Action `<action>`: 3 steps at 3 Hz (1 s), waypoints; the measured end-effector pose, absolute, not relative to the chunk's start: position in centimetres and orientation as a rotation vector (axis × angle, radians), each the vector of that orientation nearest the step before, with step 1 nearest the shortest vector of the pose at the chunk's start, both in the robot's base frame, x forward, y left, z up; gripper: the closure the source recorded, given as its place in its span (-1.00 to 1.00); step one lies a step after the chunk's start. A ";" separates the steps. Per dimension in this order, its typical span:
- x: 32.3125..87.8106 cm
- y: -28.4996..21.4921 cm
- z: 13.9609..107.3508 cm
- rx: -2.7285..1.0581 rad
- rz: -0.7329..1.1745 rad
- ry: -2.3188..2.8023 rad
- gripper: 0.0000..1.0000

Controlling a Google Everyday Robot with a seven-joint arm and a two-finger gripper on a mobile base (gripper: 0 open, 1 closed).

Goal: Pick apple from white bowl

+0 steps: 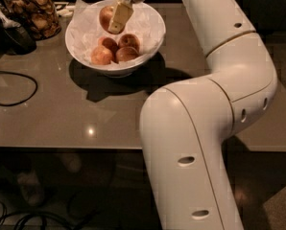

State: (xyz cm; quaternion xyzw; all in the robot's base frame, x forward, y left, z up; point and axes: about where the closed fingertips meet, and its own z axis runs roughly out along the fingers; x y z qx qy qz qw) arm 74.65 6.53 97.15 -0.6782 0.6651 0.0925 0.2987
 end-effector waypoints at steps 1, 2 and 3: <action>73.5 6.0 101.9 -1.760 0.148 1.745 1.00; 71.9 5.8 105.6 -1.741 0.082 1.716 1.00; 69.5 5.8 108.8 -1.728 0.037 1.686 1.00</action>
Offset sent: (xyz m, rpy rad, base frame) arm -0.0780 -0.0127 0.1278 -0.0344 -0.2232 -0.0669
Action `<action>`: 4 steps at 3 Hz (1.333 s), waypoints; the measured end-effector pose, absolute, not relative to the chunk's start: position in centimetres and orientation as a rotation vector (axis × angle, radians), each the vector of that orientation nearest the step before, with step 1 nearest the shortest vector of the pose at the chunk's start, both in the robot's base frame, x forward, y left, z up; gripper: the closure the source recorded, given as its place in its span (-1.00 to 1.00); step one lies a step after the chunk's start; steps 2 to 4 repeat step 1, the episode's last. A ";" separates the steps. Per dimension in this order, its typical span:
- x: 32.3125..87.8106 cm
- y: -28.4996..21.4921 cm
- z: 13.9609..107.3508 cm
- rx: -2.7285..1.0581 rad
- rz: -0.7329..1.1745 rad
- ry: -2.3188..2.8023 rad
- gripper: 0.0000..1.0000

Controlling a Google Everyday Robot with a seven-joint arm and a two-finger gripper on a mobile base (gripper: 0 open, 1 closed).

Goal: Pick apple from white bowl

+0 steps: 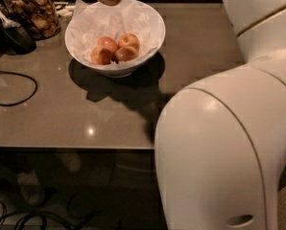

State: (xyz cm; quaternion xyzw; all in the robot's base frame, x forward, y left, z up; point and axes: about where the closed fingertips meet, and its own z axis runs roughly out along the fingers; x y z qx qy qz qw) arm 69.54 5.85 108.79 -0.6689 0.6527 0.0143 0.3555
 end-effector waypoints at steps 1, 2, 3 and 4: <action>69.5 5.8 108.8 -1.728 0.037 1.686 1.00; 69.5 5.8 108.8 -1.728 0.037 1.686 1.00; 69.5 5.8 108.8 -1.728 0.037 1.686 1.00; 69.5 5.8 108.8 -1.728 0.037 1.686 1.00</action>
Offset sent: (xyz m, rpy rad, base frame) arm 0.0000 0.0000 0.0000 0.0000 0.0000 0.0000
